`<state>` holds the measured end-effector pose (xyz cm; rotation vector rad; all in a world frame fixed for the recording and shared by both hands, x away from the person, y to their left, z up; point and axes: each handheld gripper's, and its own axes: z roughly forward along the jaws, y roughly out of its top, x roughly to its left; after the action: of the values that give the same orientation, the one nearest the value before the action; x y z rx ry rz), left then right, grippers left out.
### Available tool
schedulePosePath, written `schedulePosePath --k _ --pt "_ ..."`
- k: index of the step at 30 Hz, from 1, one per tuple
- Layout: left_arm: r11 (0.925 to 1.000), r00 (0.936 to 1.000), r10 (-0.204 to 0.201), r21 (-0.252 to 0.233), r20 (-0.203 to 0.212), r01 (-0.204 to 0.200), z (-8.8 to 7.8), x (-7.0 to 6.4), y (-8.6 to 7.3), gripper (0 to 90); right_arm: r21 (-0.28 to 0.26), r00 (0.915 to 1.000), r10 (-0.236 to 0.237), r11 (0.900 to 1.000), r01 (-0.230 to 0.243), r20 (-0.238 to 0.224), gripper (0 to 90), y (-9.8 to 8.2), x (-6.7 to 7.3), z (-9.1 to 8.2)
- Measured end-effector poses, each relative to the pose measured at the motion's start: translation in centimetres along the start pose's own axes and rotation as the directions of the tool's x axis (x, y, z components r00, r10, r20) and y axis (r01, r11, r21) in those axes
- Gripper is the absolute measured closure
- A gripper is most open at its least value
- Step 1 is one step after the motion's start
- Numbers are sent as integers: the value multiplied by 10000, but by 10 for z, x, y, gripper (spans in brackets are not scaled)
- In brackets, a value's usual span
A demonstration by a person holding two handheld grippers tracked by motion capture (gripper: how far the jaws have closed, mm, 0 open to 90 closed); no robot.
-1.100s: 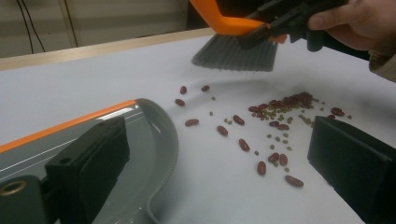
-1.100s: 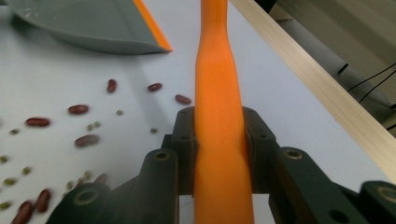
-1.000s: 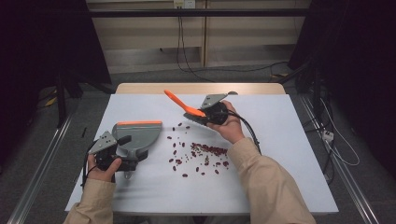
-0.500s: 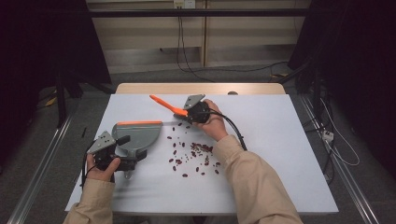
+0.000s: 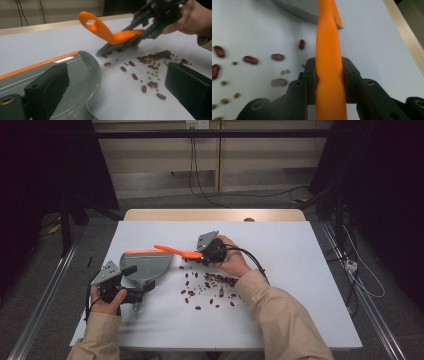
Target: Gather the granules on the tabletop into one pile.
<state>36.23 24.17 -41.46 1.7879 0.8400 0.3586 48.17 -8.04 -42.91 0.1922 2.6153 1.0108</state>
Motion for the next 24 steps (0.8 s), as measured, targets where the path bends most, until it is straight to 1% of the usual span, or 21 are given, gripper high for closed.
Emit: schedulePosePath --k 2,4,5,7,10,14,16,18,19,22,24 --pt "10000 10000 44 30 -10 -44 0 0 0 52 -37 9997 -138 9999 138 -188 709 -1 4 -4" --pt "10000 10000 76 49 -34 -76 -1 0 -1 52 -58 9994 -175 9998 174 -304 710 -2 9 -8" --pt "10000 10000 27 9 -35 -27 -1 0 -1 53 -71 9988 -319 9995 317 -381 710 -2 11 -10" --pt "10000 10000 32 42 -82 -32 -2 1 -2 52 -66 9981 -303 9995 300 -531 710 -3 16 -15" --pt "10000 9999 7 10 -110 -7 -3 2 -3 52 -128 9959 -532 9985 524 -734 710 -5 25 -21" --pt "10000 9999 30 81 -127 -29 -3 2 -3 53 -163 9939 -602 9981 589 -924 710 -8 33 -29" --pt "10000 9999 64 77 -105 -63 -2 1 -3 52 -209 9932 -559 9983 541 -1023 710 -10 37 -33" --pt "9999 9999 75 97 -105 -74 -2 1 -3 53 -249 9929 -548 9983 524 -1051 711 -12 39 -36" --pt "9999 9999 93 109 -99 -92 -2 1 -3 53 -249 9934 -459 9987 435 -1051 712 -12 39 -38" --pt "9998 9999 124 163 -67 -122 -2 1 -4 53 -467 9961 -319 9985 282 -817 715 -13 38 -44" --pt "9998 9999 134 178 -48 -133 0 0 -4 53 -755 9981 -31 9971 -15 -612 715 -14 34 -47"
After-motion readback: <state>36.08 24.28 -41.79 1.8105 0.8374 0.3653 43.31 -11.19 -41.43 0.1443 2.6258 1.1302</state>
